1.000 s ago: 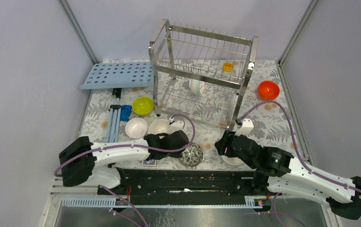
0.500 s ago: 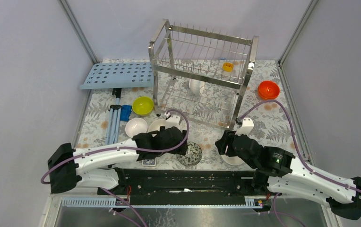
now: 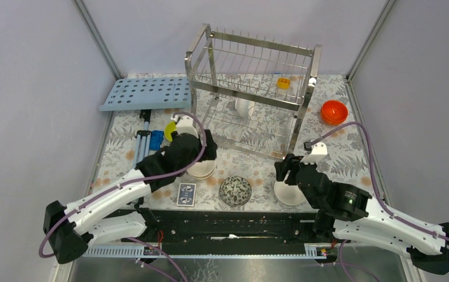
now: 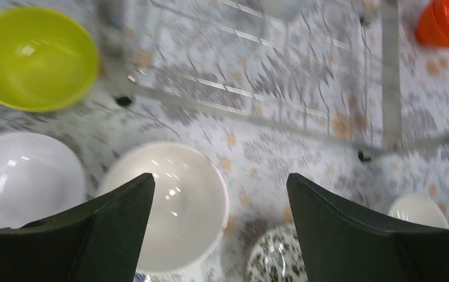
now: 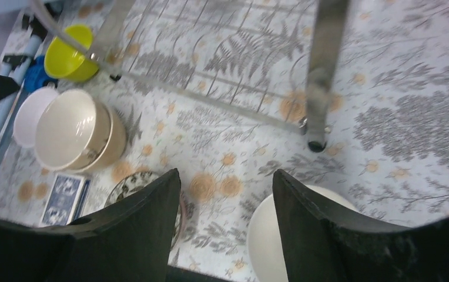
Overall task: Unload the bowls from the dish rack
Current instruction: Move the bowl to the center of the board, then adjust the dish rack at the center of the board.
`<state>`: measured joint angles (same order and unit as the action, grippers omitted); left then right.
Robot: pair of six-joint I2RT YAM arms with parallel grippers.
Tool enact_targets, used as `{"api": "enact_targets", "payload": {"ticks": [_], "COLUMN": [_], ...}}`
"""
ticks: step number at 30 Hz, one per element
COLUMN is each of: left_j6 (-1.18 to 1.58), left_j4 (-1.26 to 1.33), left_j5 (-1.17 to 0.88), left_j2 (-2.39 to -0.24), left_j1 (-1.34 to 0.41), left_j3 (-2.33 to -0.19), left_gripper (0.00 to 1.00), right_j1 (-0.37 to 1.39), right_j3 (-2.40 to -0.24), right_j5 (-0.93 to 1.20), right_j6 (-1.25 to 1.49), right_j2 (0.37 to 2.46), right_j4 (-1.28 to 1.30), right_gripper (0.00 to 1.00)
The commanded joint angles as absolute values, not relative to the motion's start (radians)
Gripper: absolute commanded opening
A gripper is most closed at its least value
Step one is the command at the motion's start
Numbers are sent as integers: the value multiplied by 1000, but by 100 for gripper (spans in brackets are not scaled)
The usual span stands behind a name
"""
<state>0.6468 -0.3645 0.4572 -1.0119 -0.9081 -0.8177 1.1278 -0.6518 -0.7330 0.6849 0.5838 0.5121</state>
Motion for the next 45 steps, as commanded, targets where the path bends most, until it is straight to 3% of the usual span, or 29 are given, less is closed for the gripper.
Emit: {"api": "enact_targets", "payload": {"ticks": [1,9,15,27,45], "left_j6": [560,540,581,622,625], "left_j4": [-322,-342,-358,-399,-384], "left_j5": [451,410,386,352,331], "left_j2": [-961,-968,-932,-847,-842], "left_j1": [-785,-719,-715,-713,-711], "left_j3": [-904,-948,-892,-799,-755], "left_gripper": [88,88,88,88,88], "right_j1": [1135,1102,804,522,219], "right_j3": [-727,-807,-732,-730,-768], "right_j5": [-940,-1136,-883,-683,-519], "right_j6": [655,627,497,494,318], "right_j2": [586,748,768,953,1157], "right_j4": [516,575,315,144,-181], "right_gripper": [68,77,80,65,60]}}
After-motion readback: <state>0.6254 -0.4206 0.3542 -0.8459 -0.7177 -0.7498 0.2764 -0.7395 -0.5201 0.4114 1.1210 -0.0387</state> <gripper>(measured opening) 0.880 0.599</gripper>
